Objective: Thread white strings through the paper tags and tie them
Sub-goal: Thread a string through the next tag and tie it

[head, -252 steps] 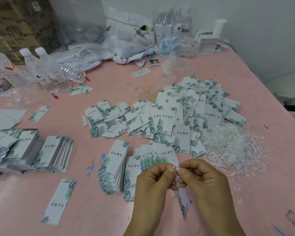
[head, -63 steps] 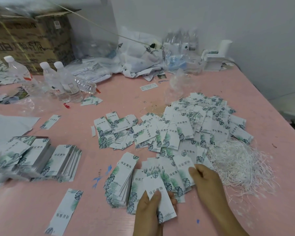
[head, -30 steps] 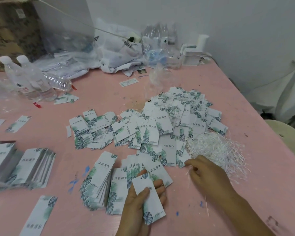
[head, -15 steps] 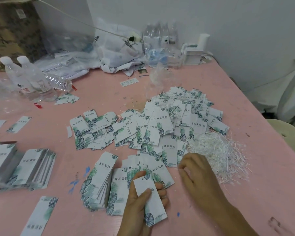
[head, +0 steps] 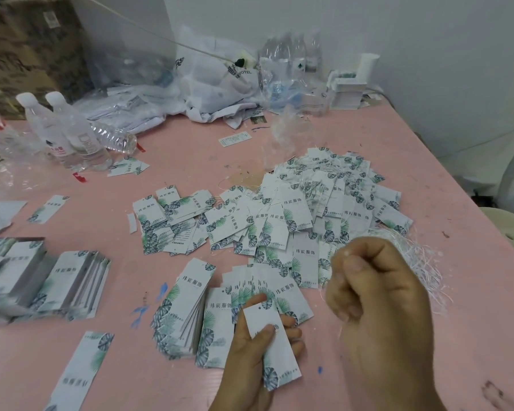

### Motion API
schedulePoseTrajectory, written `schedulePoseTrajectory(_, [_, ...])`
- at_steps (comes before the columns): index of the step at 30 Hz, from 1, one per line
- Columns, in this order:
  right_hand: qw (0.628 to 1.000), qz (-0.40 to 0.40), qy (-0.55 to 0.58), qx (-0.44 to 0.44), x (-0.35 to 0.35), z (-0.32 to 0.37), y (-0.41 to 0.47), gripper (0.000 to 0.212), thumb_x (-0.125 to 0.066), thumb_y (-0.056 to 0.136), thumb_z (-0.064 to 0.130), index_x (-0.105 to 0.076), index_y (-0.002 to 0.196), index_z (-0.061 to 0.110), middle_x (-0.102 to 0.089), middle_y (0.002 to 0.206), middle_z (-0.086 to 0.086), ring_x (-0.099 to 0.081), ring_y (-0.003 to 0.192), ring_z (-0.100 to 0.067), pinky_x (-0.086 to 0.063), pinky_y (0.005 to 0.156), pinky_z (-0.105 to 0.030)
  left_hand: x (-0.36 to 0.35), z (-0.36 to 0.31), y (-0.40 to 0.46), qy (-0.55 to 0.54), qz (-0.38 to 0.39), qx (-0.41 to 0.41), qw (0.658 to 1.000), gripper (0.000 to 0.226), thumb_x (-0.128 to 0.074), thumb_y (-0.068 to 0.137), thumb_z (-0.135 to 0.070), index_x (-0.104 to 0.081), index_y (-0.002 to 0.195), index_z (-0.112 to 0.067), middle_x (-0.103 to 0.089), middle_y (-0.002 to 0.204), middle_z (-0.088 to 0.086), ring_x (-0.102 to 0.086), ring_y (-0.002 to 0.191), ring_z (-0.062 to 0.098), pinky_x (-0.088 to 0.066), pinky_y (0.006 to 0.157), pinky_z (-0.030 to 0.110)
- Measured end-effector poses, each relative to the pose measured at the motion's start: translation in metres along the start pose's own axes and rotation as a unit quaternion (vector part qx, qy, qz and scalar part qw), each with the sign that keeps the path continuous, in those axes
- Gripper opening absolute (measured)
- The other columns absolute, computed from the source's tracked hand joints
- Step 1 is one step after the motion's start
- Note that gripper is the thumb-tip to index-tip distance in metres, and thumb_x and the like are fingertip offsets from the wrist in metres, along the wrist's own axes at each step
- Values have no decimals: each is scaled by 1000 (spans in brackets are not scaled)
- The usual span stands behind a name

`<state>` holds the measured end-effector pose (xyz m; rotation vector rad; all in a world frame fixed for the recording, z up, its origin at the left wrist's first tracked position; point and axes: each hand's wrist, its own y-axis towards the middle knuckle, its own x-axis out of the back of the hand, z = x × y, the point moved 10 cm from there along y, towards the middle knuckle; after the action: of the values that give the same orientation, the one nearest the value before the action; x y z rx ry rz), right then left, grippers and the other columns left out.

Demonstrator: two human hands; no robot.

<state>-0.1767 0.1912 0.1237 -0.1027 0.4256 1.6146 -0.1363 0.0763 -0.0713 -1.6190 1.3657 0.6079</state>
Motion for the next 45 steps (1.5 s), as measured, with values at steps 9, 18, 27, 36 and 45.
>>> schedulePoseTrajectory(9, [969,30,-22,-243,-7,-82,22,25,-59,90,13,-62,67,21,-44,63,-3,-21,43,-8,-18,36,-18,2,-2,-6,10,-44,7,999,48,-65,74,4,-61,118,-13,-61,94,39,-63,73,41,-54,65,49])
schedulePoseTrajectory(18, [819,143,400,-385,-44,-64,-19,9,-70,81,8,-62,84,9,-37,57,4,-21,41,-9,-23,33,-21,-1,-6,-11,52,-56,-6,997,40,-61,77,6,-55,116,1,-68,94,32,-69,72,38,-60,61,44])
schedulePoseTrajectory(27, [948,33,36,-314,9,-113,-15,8,-64,78,7,-60,73,10,-40,50,-2,-24,34,-7,-20,34,-15,5,-1,-10,46,-69,4,997,47,-55,83,2,-48,129,-3,-65,110,36,-69,90,45,-60,70,48])
schedulePoseTrajectory(36, [902,114,-382,-165,13,-134,-26,16,-66,85,21,-64,78,35,-68,65,10,-57,54,2,-45,52,-15,10,-10,-12,184,-64,-69,979,37,-71,78,-5,-68,113,-16,-69,110,28,-66,102,46,-52,91,57])
schedulePoseTrajectory(45, [897,97,-409,-141,13,-129,-24,13,-66,81,20,-62,78,32,-65,63,5,-55,53,-7,-50,59,-32,-3,-32,-18,372,-56,-153,914,32,-64,80,-16,-71,101,-39,-75,91,1,-69,82,12,-56,71,26])
